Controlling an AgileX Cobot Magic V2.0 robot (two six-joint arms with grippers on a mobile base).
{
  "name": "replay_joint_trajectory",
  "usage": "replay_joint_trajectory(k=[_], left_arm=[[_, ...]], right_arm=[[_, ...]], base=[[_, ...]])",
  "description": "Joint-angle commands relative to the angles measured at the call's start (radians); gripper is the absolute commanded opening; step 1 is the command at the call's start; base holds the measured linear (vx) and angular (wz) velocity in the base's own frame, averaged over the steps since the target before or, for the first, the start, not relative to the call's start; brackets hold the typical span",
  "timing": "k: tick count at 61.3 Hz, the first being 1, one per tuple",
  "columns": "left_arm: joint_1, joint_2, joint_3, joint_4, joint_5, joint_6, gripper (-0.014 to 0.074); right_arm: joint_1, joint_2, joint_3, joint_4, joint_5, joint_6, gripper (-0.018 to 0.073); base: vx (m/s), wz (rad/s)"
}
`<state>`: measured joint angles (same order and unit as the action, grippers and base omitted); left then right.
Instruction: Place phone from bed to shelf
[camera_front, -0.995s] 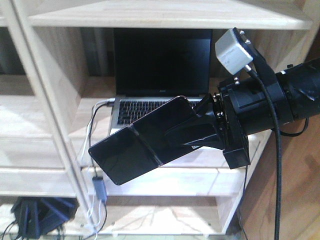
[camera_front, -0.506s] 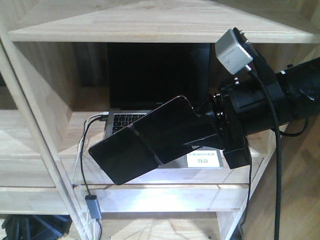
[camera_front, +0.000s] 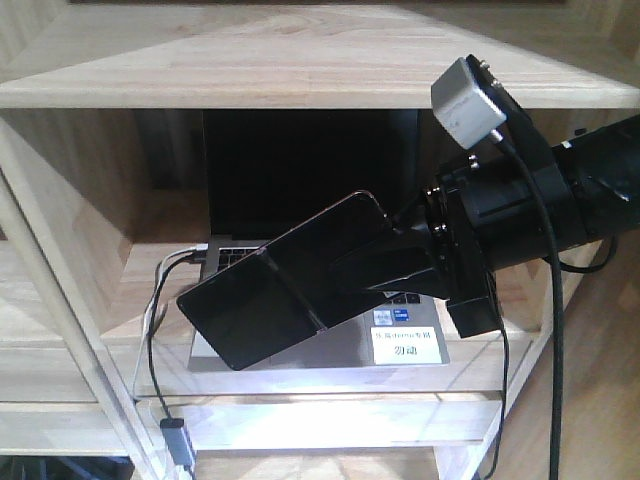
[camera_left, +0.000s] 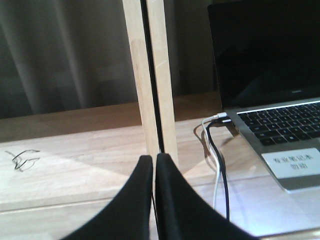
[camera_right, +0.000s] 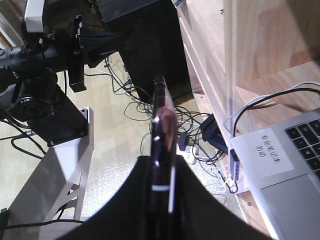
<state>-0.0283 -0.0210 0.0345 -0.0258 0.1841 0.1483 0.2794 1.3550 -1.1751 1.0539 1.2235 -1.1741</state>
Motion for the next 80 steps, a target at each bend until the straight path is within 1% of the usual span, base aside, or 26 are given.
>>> replay_joint_trajectory(k=[1, 80], left_arm=[[-0.003, -0.005, -0.023, -0.009, -0.072, -0.006, 0.0001], [-0.003, -0.005, -0.023, -0.009, -0.072, -0.006, 0.0001]], right_arm=[[-0.002, -0.034, -0.026, 0.082, 0.062, -0.001, -0.0003], [-0.002, -0.034, -0.026, 0.083, 0.061, -0.001, -0.0003]], base=[[0.07, -0.01], [0.01, 0.00]])
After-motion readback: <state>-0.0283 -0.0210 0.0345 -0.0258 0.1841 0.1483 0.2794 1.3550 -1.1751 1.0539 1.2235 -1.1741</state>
